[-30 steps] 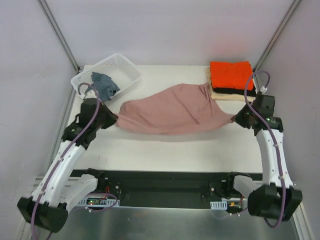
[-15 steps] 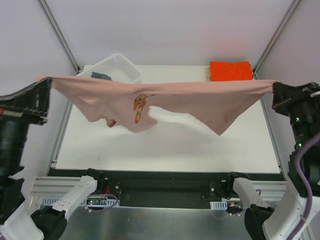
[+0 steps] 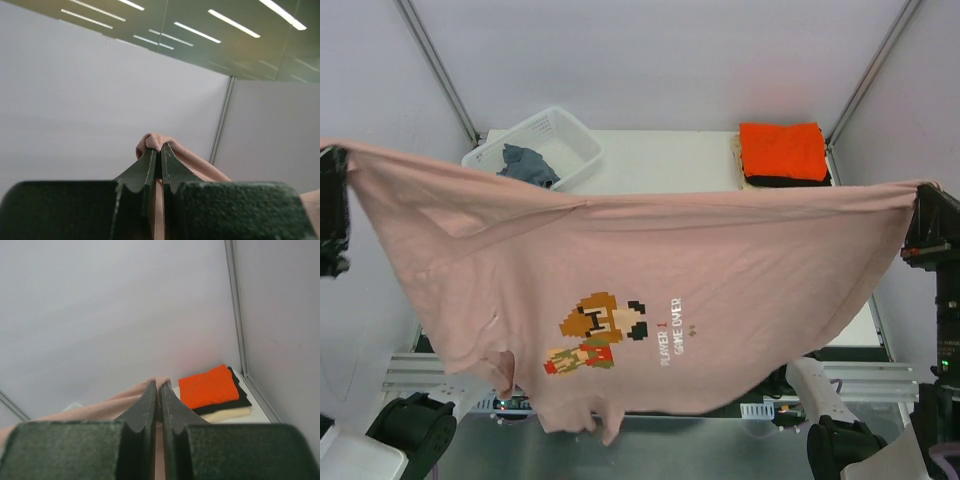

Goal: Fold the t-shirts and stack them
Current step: Flatten out the tshirt

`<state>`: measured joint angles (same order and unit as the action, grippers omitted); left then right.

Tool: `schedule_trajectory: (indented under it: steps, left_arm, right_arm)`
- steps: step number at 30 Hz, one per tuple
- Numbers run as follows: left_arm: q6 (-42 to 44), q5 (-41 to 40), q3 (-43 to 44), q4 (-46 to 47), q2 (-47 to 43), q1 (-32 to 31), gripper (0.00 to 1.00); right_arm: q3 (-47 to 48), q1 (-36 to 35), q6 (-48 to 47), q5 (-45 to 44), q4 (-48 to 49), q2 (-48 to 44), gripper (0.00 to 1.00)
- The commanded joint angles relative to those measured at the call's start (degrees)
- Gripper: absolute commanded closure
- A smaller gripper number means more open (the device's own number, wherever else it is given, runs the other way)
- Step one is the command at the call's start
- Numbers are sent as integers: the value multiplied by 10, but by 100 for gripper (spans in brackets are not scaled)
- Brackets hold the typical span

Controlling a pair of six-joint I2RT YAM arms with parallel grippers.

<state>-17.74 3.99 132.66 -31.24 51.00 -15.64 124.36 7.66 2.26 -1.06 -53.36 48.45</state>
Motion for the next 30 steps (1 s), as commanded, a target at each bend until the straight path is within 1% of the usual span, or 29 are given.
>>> schedule_trajectory:
  steps: [1, 2, 3, 4, 5, 6, 7, 8, 9, 10, 11, 12, 13, 14, 15, 16, 17, 19, 20, 23, 26, 30]
  left_arm:
    - [38, -66, -40, 23, 92, 4, 100]
    - [51, -106, -69, 27, 120, 4, 100]
    - [57, -123, -85, 31, 136, 4, 100]
    - [65, -134, -103, 37, 152, 4, 100]
    - [79, -141, -141, 41, 188, 4, 100]
    - [83, -146, -163, 45, 206, 4, 100]
    - [86, -144, -182, 47, 225, 4, 100]
    - [94, -138, -220, 50, 264, 4, 100]
    - [96, -117, -241, 53, 283, 4, 100]
    - [100, -102, -263, 63, 301, 4, 100]
    - [111, -85, -310, 88, 338, 4, 100]
    - [111, -69, -331, 102, 359, 4, 100]
    - [110, -48, -353, 111, 408, 4, 100]
    - [107, -41, -357, 118, 435, 4, 100]
    - [103, -41, -355, 118, 464, 4, 100]
    - [101, -23, -343, 118, 521, 4, 100]
    - [97, -23, -334, 117, 547, 4, 100]
    - [80, -19, -311, 116, 607, 4, 100]
    - [74, -15, -303, 116, 623, 4, 100]
    - [60, -1, -275, 116, 666, 4, 100]
    - [54, -6, -268, 116, 684, 4, 100]
    - [48, -6, -282, 116, 685, 4, 100]
  right_arm:
    - [-89, -3, -18, -37, 5, 38, 95]
    - [-114, -3, -18, -37, 15, 49, 94]
    - [-147, -3, -19, -36, 23, 54, 94]
    - [-213, -3, -19, -34, 35, 60, 94]
    - [-256, -3, -18, -31, 62, 69, 93]
    - [-290, -3, -18, -29, 74, 75, 92]
    - [-361, -2, -19, -28, 84, 81, 92]
    - [-392, -2, -18, -26, 112, 95, 91]
    - [-421, -2, -18, -27, 128, 104, 90]
    - [-478, -1, -25, -26, 145, 115, 89]
    - [-499, 0, -36, -23, 180, 146, 88]
    - [-517, 1, -36, -16, 192, 167, 87]
    - [-522, 3, -32, -11, 195, 194, 87]
    - [-518, 4, -34, -2, 197, 253, 87]
    - [-513, 5, -35, 2, 198, 284, 87]
    - [-506, 6, -37, 5, 201, 316, 89]
    - [-486, 6, -42, 5, 206, 375, 89]
    - [-465, 6, -46, 23, 207, 424, 90]
    - [-447, 6, -51, 21, 208, 463, 89]
    - [-417, 7, -55, 18, 208, 523, 89]
    - [-391, 7, -57, 25, 208, 556, 88]
    - [-374, 7, -59, 17, 206, 574, 87]
